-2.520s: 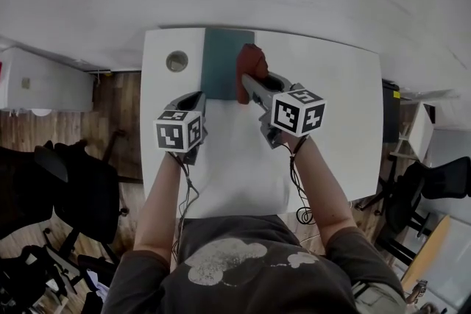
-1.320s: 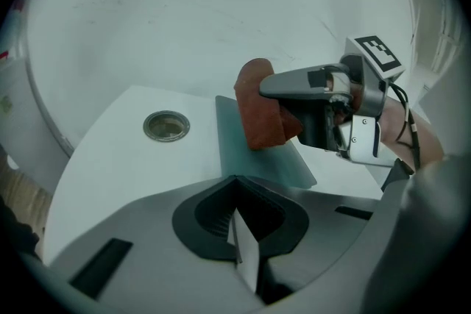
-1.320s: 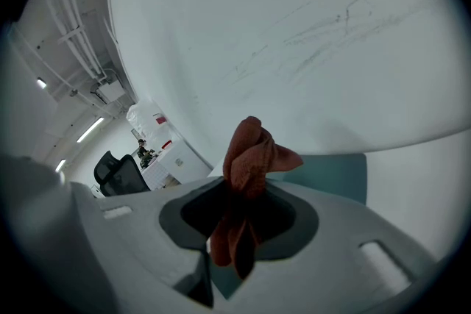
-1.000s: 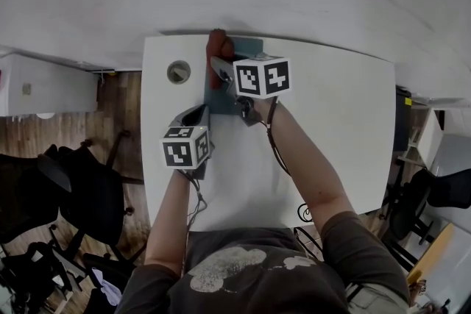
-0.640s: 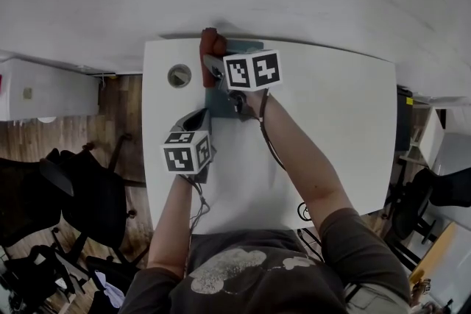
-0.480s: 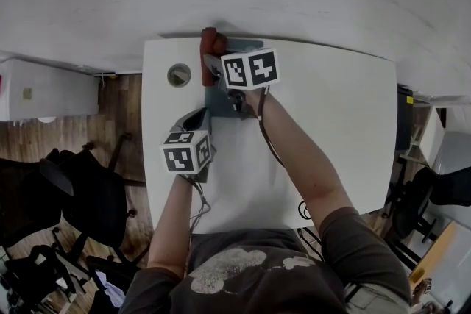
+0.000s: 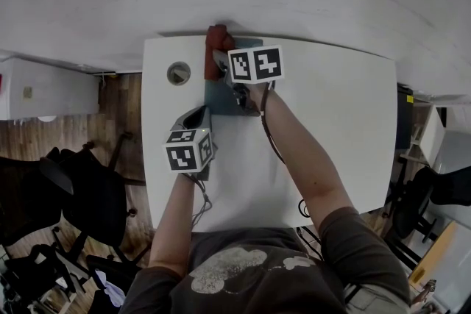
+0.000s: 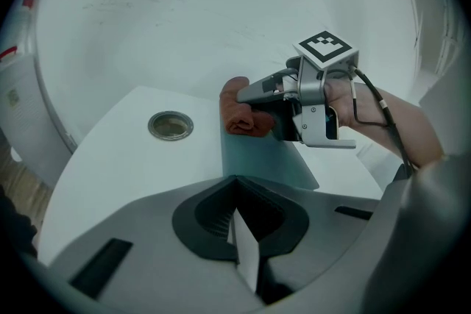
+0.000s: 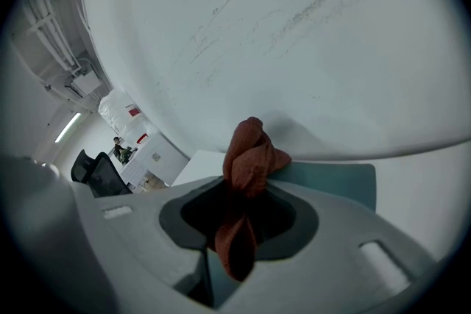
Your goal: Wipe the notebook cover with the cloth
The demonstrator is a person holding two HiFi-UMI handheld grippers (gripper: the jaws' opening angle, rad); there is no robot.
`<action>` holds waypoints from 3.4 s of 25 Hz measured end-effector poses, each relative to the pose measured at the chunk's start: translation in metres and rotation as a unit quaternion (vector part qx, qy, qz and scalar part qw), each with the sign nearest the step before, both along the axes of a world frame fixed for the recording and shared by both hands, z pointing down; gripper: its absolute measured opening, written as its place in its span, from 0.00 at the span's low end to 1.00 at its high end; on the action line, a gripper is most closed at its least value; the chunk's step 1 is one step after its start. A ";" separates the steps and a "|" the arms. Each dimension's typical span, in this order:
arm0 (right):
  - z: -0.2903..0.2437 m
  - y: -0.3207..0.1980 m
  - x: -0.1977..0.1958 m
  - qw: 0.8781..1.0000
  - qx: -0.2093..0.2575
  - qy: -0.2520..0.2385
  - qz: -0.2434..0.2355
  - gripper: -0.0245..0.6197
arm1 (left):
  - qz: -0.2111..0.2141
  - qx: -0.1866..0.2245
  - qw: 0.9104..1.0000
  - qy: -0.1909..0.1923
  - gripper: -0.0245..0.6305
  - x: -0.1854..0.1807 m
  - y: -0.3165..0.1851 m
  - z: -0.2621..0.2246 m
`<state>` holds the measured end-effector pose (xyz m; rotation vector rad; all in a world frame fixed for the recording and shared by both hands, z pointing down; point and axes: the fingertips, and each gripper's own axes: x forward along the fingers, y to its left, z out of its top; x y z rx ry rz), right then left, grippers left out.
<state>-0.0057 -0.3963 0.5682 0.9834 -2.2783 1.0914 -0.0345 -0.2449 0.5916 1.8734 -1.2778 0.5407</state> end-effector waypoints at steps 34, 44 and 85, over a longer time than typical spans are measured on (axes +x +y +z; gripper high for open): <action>-0.001 0.009 0.085 0.999 -0.006 0.012 0.049 0.21 | -0.010 0.005 1.000 0.006 0.04 0.001 0.002 -0.002; 0.000 0.011 0.119 0.997 -0.007 0.021 0.079 0.21 | -0.011 0.004 1.000 0.009 0.04 0.001 0.002 -0.001; -0.008 0.065 -0.004 0.999 -0.009 -0.007 -0.046 0.20 | -0.017 0.003 0.999 0.033 0.04 0.001 0.003 -0.002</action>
